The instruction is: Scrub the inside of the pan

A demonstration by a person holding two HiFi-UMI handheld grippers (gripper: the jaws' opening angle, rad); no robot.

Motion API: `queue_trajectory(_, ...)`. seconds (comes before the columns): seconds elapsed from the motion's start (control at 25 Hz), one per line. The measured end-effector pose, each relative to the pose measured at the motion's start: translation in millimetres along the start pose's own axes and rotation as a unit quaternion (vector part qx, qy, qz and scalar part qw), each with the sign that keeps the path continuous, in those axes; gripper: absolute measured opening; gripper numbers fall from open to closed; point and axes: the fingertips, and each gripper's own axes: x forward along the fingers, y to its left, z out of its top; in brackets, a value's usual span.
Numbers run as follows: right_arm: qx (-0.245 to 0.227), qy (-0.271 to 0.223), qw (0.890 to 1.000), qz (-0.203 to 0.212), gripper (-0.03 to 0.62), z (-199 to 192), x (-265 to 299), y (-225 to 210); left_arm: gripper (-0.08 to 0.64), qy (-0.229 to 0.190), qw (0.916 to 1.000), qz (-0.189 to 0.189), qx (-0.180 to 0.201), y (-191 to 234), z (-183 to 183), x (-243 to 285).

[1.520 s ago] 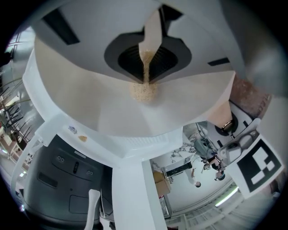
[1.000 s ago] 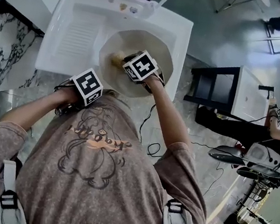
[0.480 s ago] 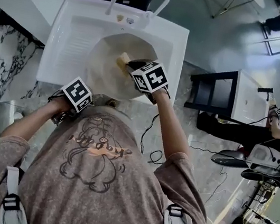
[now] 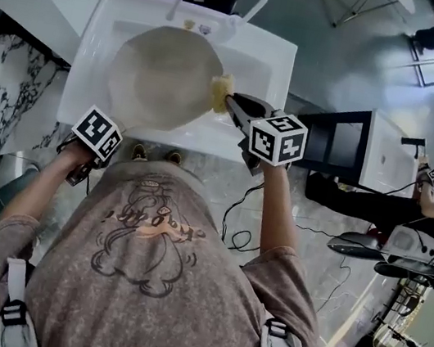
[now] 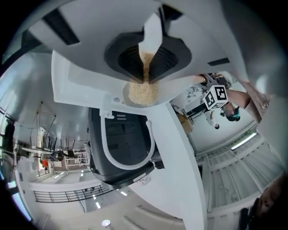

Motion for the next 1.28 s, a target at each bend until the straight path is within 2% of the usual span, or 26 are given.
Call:
queue_trajectory(0.12, 0.016, -0.018, 0.999, -0.025, 0.051, -4.8, -14.1, -11.3, 0.048, -0.015, 0.9997, 0.002, -0.021, 10.1, 3.1, -3.9)
queue_trajectory(0.28, 0.04, -0.032, 0.997, -0.05, 0.051, -30.6, -19.0, -20.0, 0.049, -0.041, 0.998, 0.008, -0.048, 21.7, 9.9, -7.2)
queue_trajectory(0.52, 0.069, -0.056, 0.993, -0.083, 0.051, -66.5, -11.8, -22.7, 0.049, -0.081, 0.9936, 0.051, -0.06, 35.8, 25.2, -16.1)
queue_trajectory(0.72, 0.108, -0.095, 0.981, -0.13, 0.051, -82.6, -11.5, -29.3, 0.049, -0.106, 0.9883, 0.088, -0.066, 44.0, 35.2, -16.0)
queue_trajectory(0.92, 0.136, -0.117, 0.97, -0.165, 0.051, -93.9, -7.8, -31.8, 0.049, -0.133, 0.9829, 0.082, -0.097, 42.6, 36.9, -11.1)
queue_trajectory(1.28, 0.123, -0.093, 0.973, -0.173, 0.051, -101.3, -1.2, -32.4, 0.051, -0.157, 0.9774, 0.075, -0.119, 38.8, 40.6, -15.4)
